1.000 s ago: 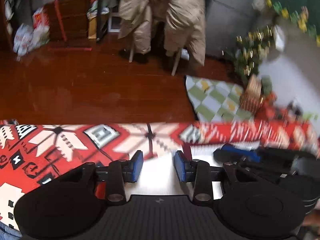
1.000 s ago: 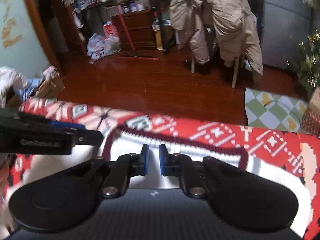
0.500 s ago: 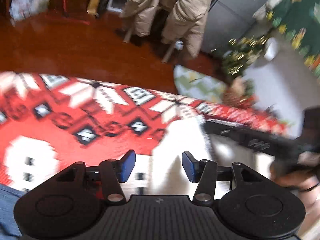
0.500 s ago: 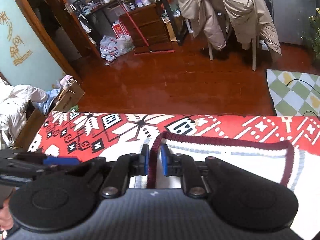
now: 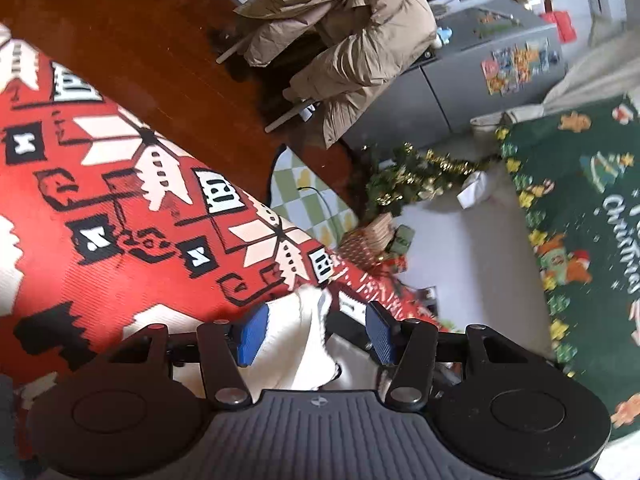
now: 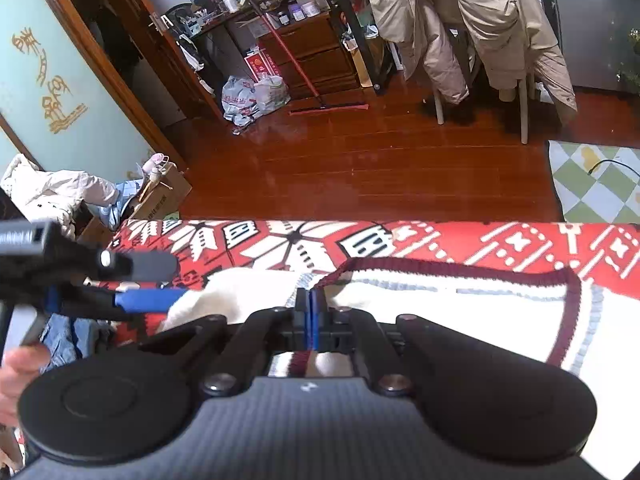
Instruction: Fold clothes
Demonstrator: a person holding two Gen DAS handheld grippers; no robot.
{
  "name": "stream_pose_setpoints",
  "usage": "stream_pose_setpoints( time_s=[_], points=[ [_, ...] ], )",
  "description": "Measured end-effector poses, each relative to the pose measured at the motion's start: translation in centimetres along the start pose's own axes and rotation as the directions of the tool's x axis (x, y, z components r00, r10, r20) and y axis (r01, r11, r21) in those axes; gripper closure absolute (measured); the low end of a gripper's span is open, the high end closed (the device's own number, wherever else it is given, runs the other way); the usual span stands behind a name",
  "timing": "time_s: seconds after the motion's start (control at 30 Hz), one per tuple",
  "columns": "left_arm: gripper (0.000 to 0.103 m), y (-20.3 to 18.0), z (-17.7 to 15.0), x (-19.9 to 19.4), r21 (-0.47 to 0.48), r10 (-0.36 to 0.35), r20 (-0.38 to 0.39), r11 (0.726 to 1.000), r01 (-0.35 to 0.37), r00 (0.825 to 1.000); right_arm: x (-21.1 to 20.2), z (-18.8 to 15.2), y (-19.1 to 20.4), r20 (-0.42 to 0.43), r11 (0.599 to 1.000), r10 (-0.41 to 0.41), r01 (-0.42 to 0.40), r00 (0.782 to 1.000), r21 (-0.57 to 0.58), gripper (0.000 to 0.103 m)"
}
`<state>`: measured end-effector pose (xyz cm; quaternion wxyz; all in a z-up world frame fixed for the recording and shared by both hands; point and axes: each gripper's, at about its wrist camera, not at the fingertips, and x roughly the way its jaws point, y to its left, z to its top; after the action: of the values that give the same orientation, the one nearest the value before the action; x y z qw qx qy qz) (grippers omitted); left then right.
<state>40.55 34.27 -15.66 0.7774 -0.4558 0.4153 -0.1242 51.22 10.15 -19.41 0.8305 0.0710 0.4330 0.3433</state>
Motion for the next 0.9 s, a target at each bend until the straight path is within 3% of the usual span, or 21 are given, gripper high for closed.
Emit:
stream_pose_setpoints(
  time_s=[0.07,0.2,0.27,0.37,0.43,0.63,0.77,0.9],
  points=[
    [0.051,0.1,0.1,0.5,-0.037,-0.028,-0.021,0.999,0.027,0.999,-0.3,-0.3,-0.3,0.001,1.000,-0.001,0.001,1.000,0.004,0.102],
    [0.051,0.6,0.3,1.1,-0.143,-0.157,-0.061,0.979,0.147,0.986,-0.6,-0.3,-0.4,0.010,1.000,0.001,-0.001,1.000,0.006,0.102],
    [0.051,-0.1,0.3,1.1,-0.102,-0.180,-0.107,0.980,0.169,0.978,-0.7,-0.2,-0.4,0.011,1.000,-0.007,0.007,1.000,-0.001,0.102],
    [0.051,-1.6,-0.5,1.4,0.030,-0.076,-0.172,0.996,0.083,0.982,-0.7,0.0,-0.3,0.014,1.000,-0.010,0.010,1.000,-0.013,0.102],
    [0.051,-1.4,-1.0,1.6,0.039,-0.035,-0.170,0.998,0.042,0.985,-0.9,0.0,-0.2,0.019,1.000,-0.007,0.008,1.000,-0.015,0.102],
    [0.051,0.0,-0.8,1.7,-0.082,-0.101,-0.042,0.992,0.098,0.994,-1.0,-0.2,-0.3,0.019,1.000,-0.009,0.010,1.000,-0.010,0.102],
    [0.053,-0.4,0.0,0.9,-0.056,-0.057,0.065,0.997,0.061,0.996,-0.9,-0.1,-0.3,0.034,1.000,0.000,0.000,0.999,0.000,0.102],
    [0.066,-0.8,0.6,0.0,-0.017,-0.007,0.155,1.000,0.010,0.988,-0.1,0.0,-0.4,0.042,1.000,-0.008,0.008,0.999,0.011,0.102]
  ],
)
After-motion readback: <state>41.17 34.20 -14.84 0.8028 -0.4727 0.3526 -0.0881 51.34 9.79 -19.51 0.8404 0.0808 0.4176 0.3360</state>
